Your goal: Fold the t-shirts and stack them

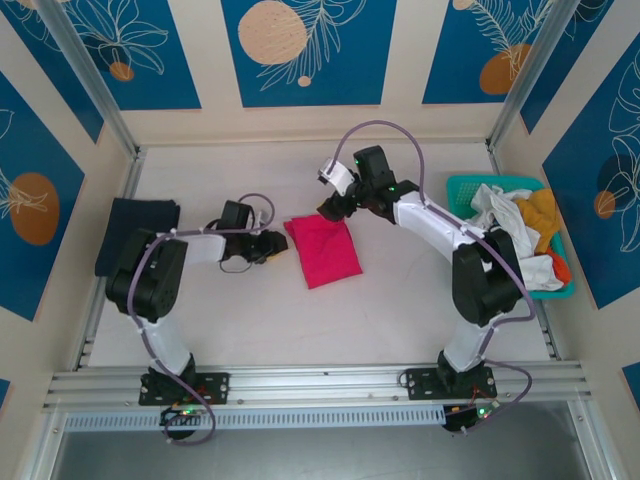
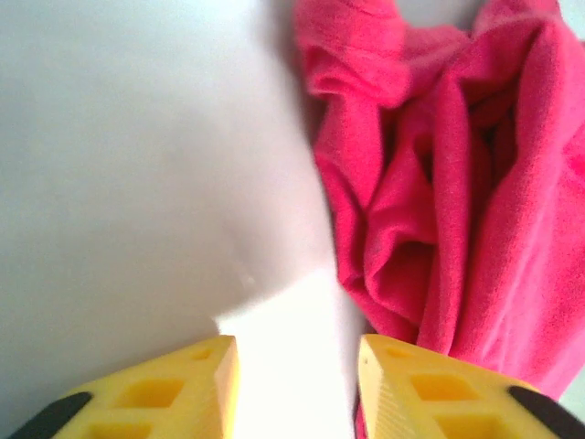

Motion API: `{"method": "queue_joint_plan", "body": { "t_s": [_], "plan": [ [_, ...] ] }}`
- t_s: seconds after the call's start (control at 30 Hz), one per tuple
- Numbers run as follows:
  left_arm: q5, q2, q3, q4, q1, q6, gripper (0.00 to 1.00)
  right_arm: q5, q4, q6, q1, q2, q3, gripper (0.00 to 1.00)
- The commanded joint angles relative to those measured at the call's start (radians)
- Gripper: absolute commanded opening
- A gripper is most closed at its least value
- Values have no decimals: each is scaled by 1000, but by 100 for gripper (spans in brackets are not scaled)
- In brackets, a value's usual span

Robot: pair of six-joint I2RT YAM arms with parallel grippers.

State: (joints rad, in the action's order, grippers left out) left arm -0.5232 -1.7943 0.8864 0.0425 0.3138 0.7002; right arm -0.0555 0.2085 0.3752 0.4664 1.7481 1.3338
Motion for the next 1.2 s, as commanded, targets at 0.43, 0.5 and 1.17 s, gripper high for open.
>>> {"method": "queue_joint_plan", "body": {
  "t_s": [0.43, 0.5, 1.17],
  "plan": [
    [421, -59, 292, -373, 185, 92, 76, 36, 82, -722, -43, 161, 5, 65],
    [447, -105, 339, -422, 189, 94, 61, 10, 58, -740, -46, 166, -1, 65],
    [450, -189, 337, -422, 183, 37, 20, 70, 251, -698, -95, 396, 247, 45]
  ]
}}
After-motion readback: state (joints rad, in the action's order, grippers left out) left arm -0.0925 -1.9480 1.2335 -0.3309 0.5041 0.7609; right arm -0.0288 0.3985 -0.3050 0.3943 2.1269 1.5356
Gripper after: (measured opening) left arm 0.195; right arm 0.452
